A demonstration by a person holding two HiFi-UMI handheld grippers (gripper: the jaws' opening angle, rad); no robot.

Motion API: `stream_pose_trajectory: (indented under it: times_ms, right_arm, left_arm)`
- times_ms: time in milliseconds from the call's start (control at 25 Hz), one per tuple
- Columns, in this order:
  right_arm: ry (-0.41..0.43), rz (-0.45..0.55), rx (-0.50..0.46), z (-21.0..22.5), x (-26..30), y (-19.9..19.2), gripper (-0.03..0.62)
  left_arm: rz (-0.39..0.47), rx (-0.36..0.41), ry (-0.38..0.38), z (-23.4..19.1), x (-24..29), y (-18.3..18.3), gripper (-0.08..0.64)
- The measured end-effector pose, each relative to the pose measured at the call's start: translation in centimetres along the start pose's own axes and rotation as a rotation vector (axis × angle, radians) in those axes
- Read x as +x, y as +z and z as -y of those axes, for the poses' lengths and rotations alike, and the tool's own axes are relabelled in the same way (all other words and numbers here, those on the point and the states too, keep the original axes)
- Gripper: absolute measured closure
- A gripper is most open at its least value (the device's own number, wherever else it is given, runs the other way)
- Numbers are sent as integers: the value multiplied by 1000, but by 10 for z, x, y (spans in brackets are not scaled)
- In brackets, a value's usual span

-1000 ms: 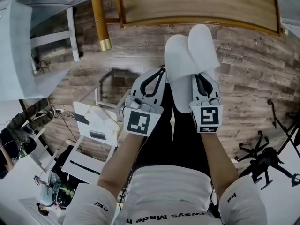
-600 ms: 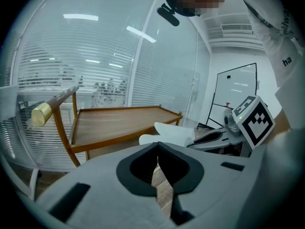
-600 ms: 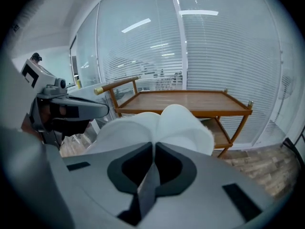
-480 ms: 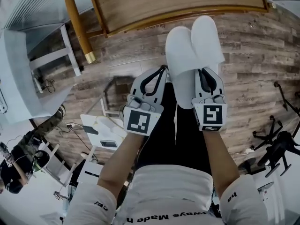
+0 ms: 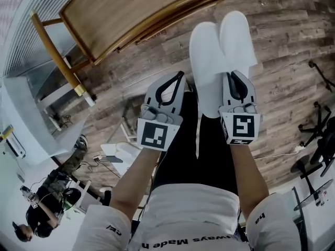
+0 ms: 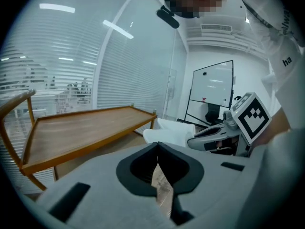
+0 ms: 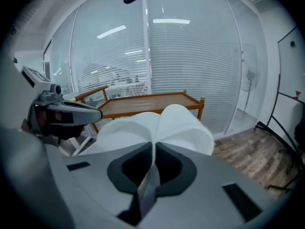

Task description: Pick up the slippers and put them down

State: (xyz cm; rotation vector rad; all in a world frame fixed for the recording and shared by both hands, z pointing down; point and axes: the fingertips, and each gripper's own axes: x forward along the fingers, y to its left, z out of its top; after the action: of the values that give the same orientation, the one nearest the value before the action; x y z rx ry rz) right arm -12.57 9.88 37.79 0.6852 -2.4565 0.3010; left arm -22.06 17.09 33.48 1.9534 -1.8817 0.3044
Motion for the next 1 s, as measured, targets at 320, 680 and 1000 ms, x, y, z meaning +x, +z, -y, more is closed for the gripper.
stream_pose_trajectory:
  times_ms: [320, 680, 1000]
  right_arm:
    - [-78, 18, 66, 62, -27, -16, 569]
    - [-150, 25, 126, 142, -63, -38, 569]
    - [-231, 31, 192, 220, -108, -66, 569]
  left_arm:
    - [-21, 60, -88, 53, 47, 12, 548]
    - [-56, 102, -173, 124, 100, 21, 548]
    - [-91, 155, -272, 203, 150, 31, 548]
